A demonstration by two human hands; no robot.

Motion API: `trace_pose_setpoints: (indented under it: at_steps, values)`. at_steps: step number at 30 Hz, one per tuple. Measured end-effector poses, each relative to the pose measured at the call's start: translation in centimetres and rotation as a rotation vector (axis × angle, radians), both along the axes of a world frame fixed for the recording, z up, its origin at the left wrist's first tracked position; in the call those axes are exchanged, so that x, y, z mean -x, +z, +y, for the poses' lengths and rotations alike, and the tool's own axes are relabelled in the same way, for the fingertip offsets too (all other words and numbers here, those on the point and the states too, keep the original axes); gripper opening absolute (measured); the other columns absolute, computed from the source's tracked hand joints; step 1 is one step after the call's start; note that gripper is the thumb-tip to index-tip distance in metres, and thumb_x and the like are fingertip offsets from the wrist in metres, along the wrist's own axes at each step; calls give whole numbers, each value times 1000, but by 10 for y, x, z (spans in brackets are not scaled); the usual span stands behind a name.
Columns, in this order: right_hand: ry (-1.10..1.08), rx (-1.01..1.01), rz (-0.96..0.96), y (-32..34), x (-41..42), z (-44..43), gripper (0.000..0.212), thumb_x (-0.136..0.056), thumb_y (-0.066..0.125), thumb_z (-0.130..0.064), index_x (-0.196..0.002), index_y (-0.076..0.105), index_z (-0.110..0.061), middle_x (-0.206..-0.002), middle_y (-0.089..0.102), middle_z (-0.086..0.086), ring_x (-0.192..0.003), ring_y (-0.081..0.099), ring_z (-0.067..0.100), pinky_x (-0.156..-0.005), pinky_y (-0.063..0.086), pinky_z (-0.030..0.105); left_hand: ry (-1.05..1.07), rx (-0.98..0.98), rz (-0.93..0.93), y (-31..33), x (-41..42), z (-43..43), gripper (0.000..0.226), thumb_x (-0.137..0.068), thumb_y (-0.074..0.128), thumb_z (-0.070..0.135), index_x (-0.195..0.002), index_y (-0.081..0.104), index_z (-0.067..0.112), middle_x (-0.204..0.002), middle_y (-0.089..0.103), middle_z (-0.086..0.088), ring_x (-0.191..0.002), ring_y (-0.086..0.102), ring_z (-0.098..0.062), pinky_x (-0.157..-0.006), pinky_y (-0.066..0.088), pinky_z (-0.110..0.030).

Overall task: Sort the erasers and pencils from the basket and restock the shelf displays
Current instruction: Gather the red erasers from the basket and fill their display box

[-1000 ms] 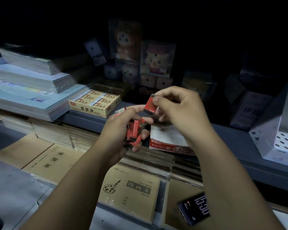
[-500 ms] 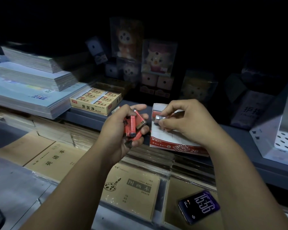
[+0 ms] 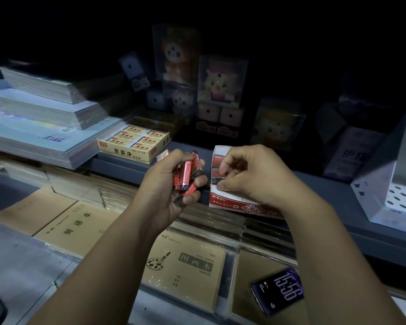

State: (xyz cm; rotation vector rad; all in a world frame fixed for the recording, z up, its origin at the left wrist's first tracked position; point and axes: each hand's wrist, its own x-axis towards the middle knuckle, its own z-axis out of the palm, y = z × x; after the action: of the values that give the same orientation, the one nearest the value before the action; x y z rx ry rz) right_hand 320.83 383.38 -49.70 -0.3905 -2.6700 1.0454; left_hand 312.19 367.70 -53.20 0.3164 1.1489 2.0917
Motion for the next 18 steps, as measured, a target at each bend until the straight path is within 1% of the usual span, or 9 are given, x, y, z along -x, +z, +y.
trace_pose_setpoints:
  at_steps: [1, 2, 3, 6, 8, 13, 15, 17, 18]
  values:
    - [-3, -4, -2, 0, 0, -1, 23, -68, 92, -10, -78, 73, -17, -64, 67, -9, -59, 62, -3, -66, 57, 18, -1, -3, -2, 0, 0, 0, 17, -95, 55, 20, -94, 57, 3, -68, 50, -9, -47, 47, -12, -30, 30, -18]
    - [-7, -8, -3, 0, 0, -1, 23, -69, 92, -10, -78, 73, -17, -63, 66, -11, -58, 61, -4, -65, 55, 15, 0, -11, -6, 0, 0, 0, 14, -95, 56, 19, -94, 54, 5, -69, 50, -9, -47, 48, -12, -30, 30, -18]
    - [-12, -12, -2, 0, 0, -1, 22, -68, 92, -10, -78, 73, -17, -62, 65, -12, -58, 61, -4, -66, 55, 15, 3, -23, -12, 0, 0, 0, 11, -95, 57, 18, -94, 52, 8, -70, 50, -8, -48, 49, -13, -30, 31, -18]
    - [-21, -20, -12, -1, 0, 2, 20, -68, 93, -15, -76, 76, -21, -66, 70, -8, -65, 68, 4, -75, 62, 31, 22, -33, -12, 0, -2, 0, 11, -95, 58, 17, -92, 50, 11, -70, 51, -9, -51, 50, -14, -31, 33, -18]
    - [-28, -28, -25, -2, 0, 2, 17, -69, 92, -18, -76, 77, -24, -74, 73, -6, -72, 71, 8, -77, 62, 35, 39, -32, 1, -1, -3, 0, 8, -95, 60, 16, -98, 53, 12, -69, 53, -9, -53, 51, -15, -32, 33, -19]
    - [-5, -110, -25, 1, -1, 0, 8, -77, 87, -27, -78, 79, -25, -81, 71, -6, -81, 67, 5, -75, 58, 25, 75, -18, 32, -2, -3, 1, 23, -93, 63, 16, -116, 59, 15, -68, 59, -6, -57, 53, -17, -33, 33, -21]
    - [10, -155, -25, 2, -1, 0, 6, -84, 81, -27, -79, 79, -24, -82, 69, -7, -82, 65, 4, -78, 57, 26, 62, -19, 41, -3, -2, 1, 21, -93, 63, 16, -113, 59, 15, -68, 59, -5, -56, 53, -16, -33, 32, -21]
    - [14, -189, 13, 1, 1, 0, 10, -90, 73, -25, -81, 79, -24, -86, 66, -9, -82, 64, 4, -82, 56, 31, 31, -20, 62, -4, 0, 1, 12, -92, 65, 17, -100, 56, 14, -69, 57, -5, -57, 52, -16, -33, 33, -20]
    - [5, -187, 49, 0, 2, -1, 13, -93, 70, -24, -84, 78, -25, -86, 66, -9, -81, 64, 5, -82, 57, 32, 17, -23, 69, -5, 0, 1, 13, -92, 65, 18, -96, 54, 15, -70, 56, -5, -58, 52, -15, -33, 33, -20]
